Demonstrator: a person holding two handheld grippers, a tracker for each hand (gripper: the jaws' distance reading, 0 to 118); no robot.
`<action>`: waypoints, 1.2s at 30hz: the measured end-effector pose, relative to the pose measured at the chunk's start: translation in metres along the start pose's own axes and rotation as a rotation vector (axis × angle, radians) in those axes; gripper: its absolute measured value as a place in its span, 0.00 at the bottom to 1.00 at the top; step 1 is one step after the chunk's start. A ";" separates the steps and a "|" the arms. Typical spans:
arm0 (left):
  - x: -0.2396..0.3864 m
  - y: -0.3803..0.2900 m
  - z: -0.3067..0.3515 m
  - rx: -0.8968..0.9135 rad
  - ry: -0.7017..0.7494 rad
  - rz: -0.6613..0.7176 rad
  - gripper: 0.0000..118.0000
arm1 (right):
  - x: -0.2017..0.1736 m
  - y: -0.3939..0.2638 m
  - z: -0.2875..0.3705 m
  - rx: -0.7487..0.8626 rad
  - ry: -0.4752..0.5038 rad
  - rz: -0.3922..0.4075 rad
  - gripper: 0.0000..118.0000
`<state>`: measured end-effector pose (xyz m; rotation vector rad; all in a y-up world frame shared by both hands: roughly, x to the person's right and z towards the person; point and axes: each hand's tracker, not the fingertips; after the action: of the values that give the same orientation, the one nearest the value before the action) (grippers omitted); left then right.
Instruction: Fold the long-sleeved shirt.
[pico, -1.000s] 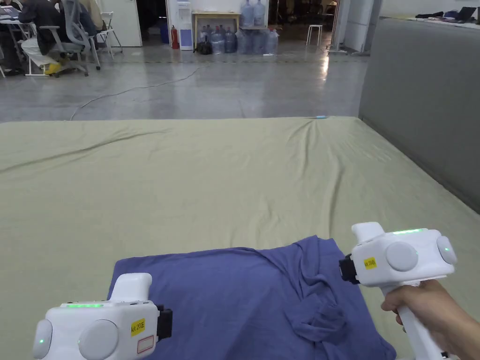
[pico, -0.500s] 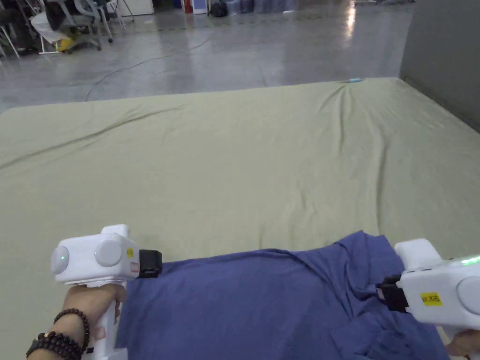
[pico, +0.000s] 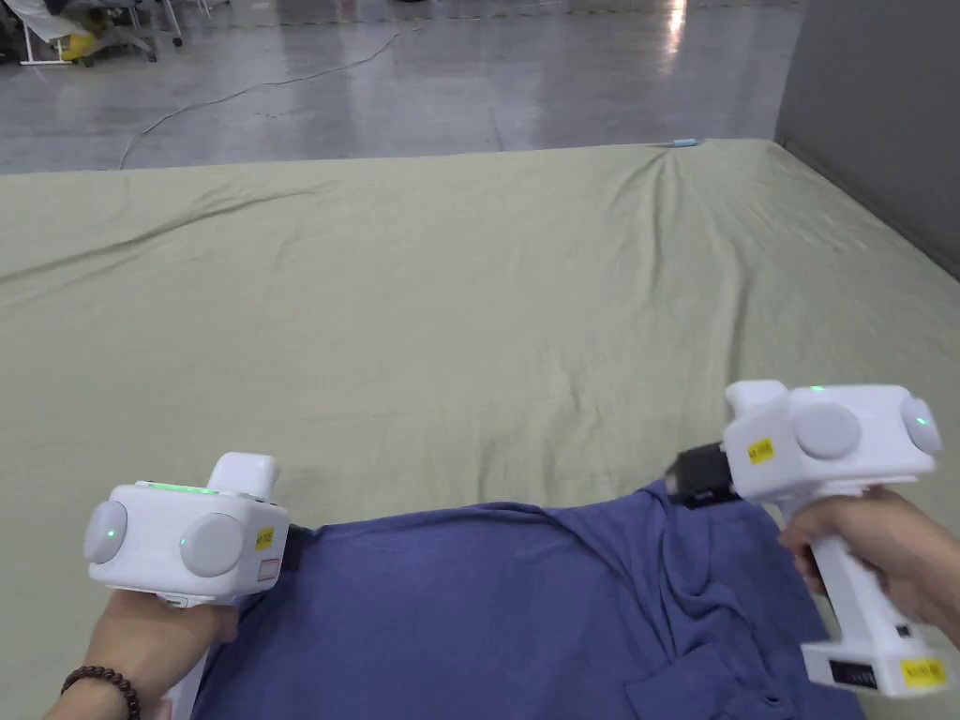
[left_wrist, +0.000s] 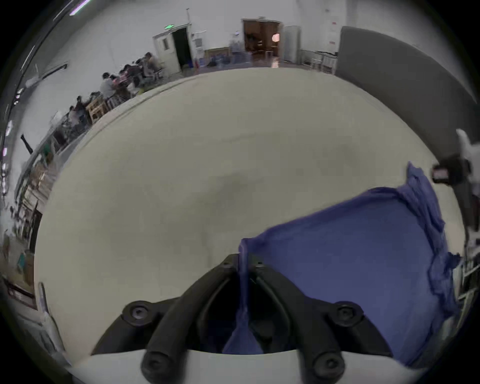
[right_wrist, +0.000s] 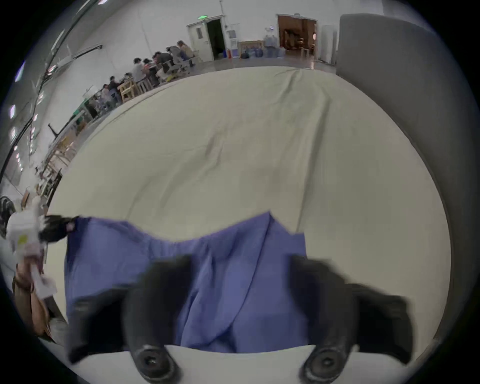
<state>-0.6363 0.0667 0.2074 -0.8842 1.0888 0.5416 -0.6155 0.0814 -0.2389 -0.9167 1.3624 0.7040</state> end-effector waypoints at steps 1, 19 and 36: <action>-0.002 0.002 0.003 -0.003 -0.030 0.042 0.00 | 0.003 0.011 -0.010 -0.027 -0.006 0.006 0.83; -0.018 -0.013 0.017 0.002 -0.034 0.133 0.00 | -0.009 0.013 -0.048 -0.172 -0.112 0.047 0.06; -0.044 -0.055 0.150 0.160 -0.146 0.245 0.00 | -0.027 -0.037 0.150 0.137 0.004 0.122 0.04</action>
<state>-0.5332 0.1622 0.2948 -0.5658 1.0967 0.7005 -0.5120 0.1953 -0.2109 -0.7311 1.4608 0.6920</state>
